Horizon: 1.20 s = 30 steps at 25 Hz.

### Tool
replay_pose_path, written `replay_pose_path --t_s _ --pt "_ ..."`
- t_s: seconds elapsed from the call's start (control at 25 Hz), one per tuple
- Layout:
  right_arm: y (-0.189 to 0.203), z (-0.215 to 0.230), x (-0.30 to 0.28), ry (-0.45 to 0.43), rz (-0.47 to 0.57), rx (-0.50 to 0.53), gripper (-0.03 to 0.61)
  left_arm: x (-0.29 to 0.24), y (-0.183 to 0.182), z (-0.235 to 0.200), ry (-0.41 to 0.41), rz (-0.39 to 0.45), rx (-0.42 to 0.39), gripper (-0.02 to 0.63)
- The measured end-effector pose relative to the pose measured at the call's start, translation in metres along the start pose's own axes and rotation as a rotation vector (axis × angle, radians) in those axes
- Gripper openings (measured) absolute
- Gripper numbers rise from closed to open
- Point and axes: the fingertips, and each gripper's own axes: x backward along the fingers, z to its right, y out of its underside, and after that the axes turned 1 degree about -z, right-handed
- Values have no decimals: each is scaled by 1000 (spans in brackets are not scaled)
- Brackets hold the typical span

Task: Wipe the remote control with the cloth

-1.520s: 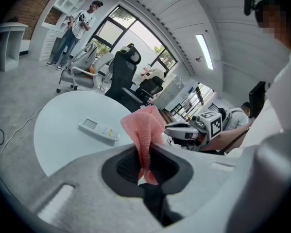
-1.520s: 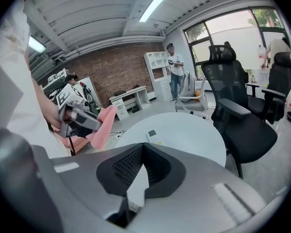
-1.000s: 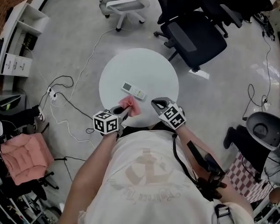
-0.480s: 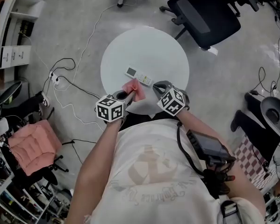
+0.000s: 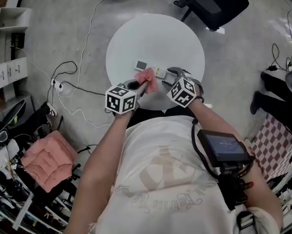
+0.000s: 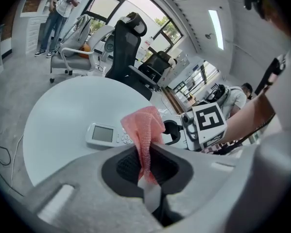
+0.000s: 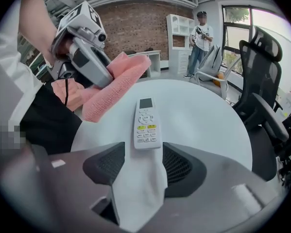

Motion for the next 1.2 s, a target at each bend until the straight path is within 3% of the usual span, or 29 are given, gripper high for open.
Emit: replay_pose_path --t_s 0.24,0.36,0.84,1.04,1.2 --pt "-5 1 -17 33 -12 6 270 -13 -9 -9 28 -96 -58 18" --pt "-1 2 -15 31 7 8 212 -29 -9 -5 39 -151 -76 19" --pt "-6 2 -5 29 38 34 209 -85 -5 13 36 -387 -156 18" --pt "-3 -1 -7 30 20 25 204 -88 1 10 -1 -430 -162 18" --pt "-5 -1 -6 34 27 11 204 -81 -4 -1 -40 -419 -159 18"
